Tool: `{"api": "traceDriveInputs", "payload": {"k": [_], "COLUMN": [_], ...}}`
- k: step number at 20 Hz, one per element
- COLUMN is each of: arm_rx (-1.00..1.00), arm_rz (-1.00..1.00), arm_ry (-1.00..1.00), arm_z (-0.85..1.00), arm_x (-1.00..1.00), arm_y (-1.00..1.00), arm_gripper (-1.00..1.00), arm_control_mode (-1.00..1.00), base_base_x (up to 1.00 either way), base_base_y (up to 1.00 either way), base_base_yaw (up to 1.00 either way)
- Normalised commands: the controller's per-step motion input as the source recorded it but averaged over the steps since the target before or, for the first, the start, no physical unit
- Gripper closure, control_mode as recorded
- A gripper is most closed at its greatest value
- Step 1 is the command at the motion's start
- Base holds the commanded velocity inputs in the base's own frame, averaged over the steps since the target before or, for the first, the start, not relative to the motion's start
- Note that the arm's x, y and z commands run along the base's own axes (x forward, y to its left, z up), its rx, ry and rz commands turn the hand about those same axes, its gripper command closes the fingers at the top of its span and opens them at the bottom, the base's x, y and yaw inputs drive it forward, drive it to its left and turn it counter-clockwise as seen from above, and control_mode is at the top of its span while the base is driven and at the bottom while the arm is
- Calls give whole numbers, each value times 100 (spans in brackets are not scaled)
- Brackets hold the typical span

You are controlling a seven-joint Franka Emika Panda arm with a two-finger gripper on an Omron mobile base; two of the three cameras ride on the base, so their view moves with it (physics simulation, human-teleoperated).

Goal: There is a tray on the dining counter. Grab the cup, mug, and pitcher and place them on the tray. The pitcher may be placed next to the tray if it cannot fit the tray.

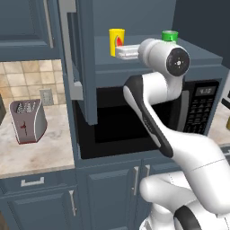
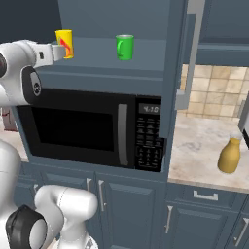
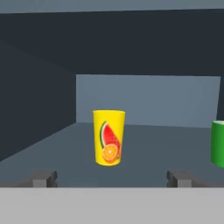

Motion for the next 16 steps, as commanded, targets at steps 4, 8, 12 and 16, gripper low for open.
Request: {"api": "traceDriveInputs", "payload": {"k": [4, 8, 12, 16], "arm_rx": [0, 0, 0, 0], "arm_rz": [0, 0, 0, 0], "arm_ry": [-2, -1, 0, 0], "arm_z": [0, 0, 5, 9], "arm_x": [3, 9, 10, 12], "arm_y": [0, 0, 0, 0], "arm_gripper": [-100, -100, -100, -100], "arm_control_mode": [-100, -100, -100, -100], "base_base_x": [0, 0, 0, 0], "base_base_y": [0, 0, 0, 0], "base_base_yaw": [0, 0, 0, 0]}}
